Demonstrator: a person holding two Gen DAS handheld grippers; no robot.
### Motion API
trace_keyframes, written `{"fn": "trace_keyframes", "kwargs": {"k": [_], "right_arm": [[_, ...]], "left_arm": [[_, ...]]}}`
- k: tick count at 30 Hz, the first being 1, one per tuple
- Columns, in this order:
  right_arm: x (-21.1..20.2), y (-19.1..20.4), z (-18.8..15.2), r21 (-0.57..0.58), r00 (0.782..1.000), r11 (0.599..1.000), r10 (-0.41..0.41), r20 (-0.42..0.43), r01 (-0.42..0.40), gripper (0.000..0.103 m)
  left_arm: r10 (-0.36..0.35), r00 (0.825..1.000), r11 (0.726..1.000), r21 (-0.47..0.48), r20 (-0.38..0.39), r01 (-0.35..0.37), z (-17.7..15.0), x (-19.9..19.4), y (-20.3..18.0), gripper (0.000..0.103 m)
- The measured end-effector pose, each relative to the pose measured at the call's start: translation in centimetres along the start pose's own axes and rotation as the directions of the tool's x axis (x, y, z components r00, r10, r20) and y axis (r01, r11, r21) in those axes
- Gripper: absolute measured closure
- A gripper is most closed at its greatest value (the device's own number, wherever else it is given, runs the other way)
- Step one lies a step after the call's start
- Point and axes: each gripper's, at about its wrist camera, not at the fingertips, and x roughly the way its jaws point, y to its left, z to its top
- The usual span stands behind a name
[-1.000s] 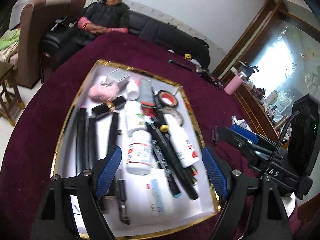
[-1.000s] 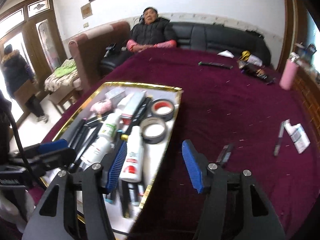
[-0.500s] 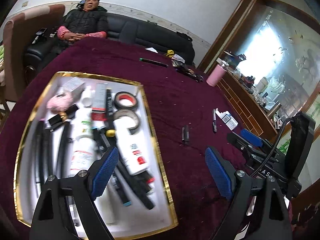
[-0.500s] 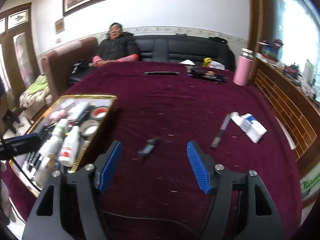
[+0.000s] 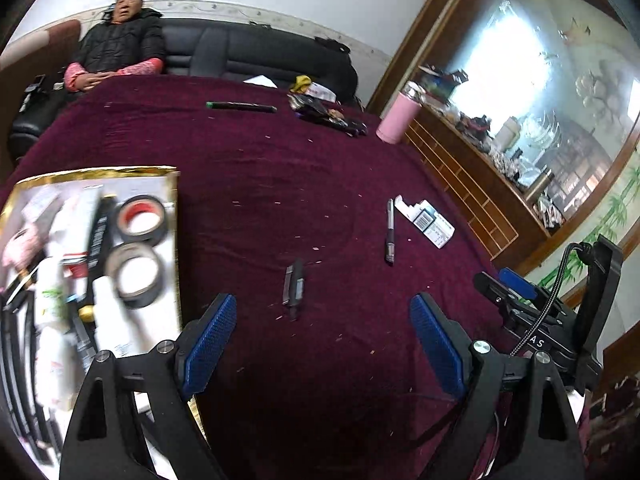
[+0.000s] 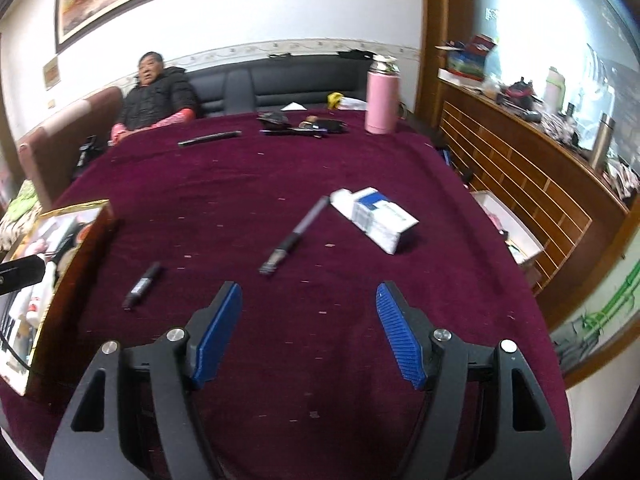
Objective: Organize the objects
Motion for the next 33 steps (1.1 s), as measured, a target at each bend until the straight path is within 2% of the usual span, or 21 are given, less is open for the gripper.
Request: {"fn": "trace_keyframes", "kwargs": {"k": [17,21,24,26,27,28,31,33], "right_arm": [[3.8,-6.4,0.0,0.063,0.994,0.995,-0.070,-0.079,0.075,0.033],[4.4,-7.1,-0.2,0.070,0.993,0.994,-0.072,-0.092,0.079,0.033],[4.8,-7.0,-0.3,0.084,0.994,0.994,-0.055,-0.097,0.063,0.034],[4.5,-6.7,-0.4,0.089,0.996,0.995,-0.043,-0.080,0.050,0.033],[4.1,-6.5,-0.4,0.092,0.997,0.995,-0.045,-0.062,0.050,0.033],[3.7,-6.4,-0.4,0.095,0.998,0.994,-0.045,-0.044,0.049,0.033],[2.1,-6.0,-0.7,0.113,0.999,0.993,-0.032,0.010,0.031,0.033],[1.7,-6.0,-1.0,0.119,0.999,0.992,-0.035,0.019,0.033,0.033]], "left_arm": [[-0.040,0.990,0.999,0.024,-0.135,0.044,3.7,10.1,-4.1,0.019],[-0.018,0.988,1.000,0.015,-0.156,0.021,3.5,11.9,-3.9,0.019],[0.054,0.983,0.998,-0.024,-0.173,-0.059,2.5,13.3,-2.9,0.019],[0.088,0.981,0.994,-0.053,-0.172,-0.098,1.9,13.8,-2.1,0.019],[0.096,0.985,0.993,-0.058,-0.144,-0.105,1.7,13.6,-1.9,0.019],[0.107,0.986,0.991,-0.061,-0.127,-0.116,1.4,13.5,-1.9,0.014],[0.078,0.993,0.994,-0.064,-0.094,-0.084,1.1,13.6,-2.0,0.002],[0.061,0.997,0.996,-0.069,-0.052,-0.065,0.8,13.5,-1.9,0.002]]}}
